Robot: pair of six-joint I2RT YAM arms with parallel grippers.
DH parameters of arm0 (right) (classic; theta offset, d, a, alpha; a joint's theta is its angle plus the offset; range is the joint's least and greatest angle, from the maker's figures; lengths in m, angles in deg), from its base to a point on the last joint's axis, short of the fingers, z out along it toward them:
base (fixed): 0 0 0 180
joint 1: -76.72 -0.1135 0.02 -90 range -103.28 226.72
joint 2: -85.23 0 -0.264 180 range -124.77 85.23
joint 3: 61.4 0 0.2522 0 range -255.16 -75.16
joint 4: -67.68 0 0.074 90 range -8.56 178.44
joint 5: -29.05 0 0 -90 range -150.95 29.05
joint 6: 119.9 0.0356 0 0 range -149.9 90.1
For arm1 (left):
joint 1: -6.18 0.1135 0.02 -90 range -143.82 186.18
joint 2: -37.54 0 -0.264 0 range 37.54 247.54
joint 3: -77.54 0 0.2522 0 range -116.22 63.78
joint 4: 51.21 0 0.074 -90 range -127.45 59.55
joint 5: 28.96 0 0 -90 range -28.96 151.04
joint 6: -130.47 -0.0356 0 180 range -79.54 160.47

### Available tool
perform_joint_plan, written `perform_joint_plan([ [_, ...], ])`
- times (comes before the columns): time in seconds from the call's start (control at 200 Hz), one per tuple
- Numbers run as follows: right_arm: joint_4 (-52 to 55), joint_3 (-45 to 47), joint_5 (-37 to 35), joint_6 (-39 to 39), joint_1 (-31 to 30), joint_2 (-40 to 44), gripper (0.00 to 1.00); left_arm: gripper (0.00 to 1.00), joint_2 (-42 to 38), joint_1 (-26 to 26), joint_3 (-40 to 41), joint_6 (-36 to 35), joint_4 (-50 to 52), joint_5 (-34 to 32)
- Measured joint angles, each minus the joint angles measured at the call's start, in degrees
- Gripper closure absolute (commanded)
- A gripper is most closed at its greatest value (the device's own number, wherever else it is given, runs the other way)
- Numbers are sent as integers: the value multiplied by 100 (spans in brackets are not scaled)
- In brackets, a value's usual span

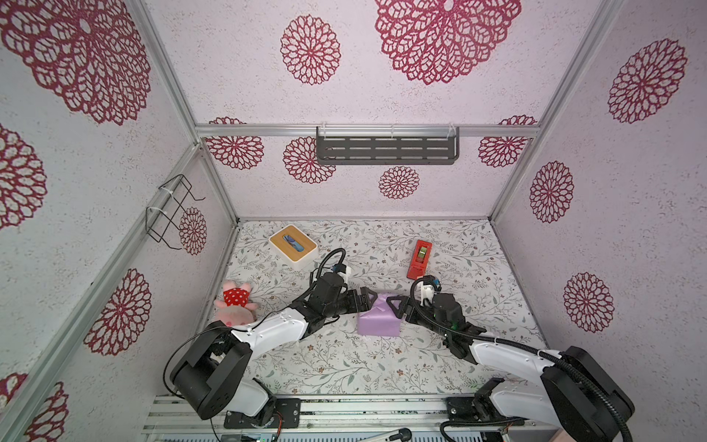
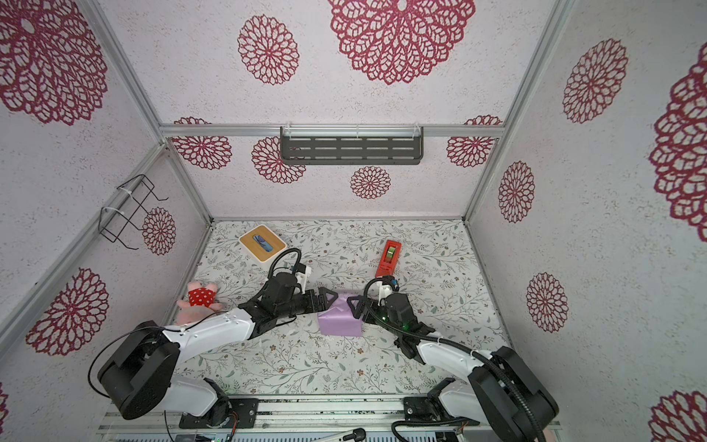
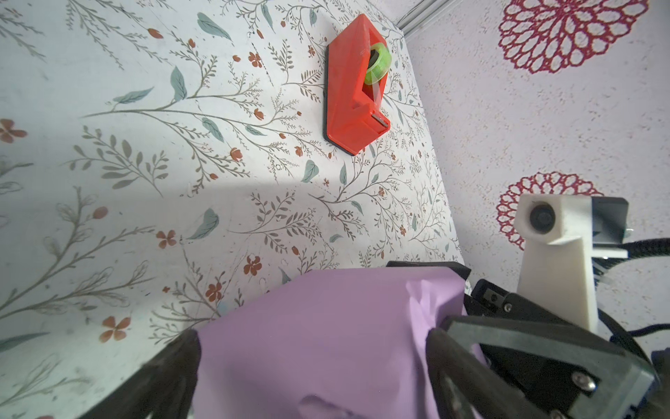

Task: Wrap a gift box in wrapping paper
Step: Fold the wrapping paper for the gift box.

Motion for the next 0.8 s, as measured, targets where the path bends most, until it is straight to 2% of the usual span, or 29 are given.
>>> perform_joint_plan([
  [0.405, -127, 85, -70, -7, -35, 4, 12, 3, -70, 199, 616, 627, -592, 291],
  [0.56, 114, -52, -63, 52, -20, 17, 8, 3, -68, 173, 651, 632, -682, 284],
  [0.8, 555, -457, 9, 286, 247, -28, 10, 4, -68, 168, 649, 581, -682, 251],
])
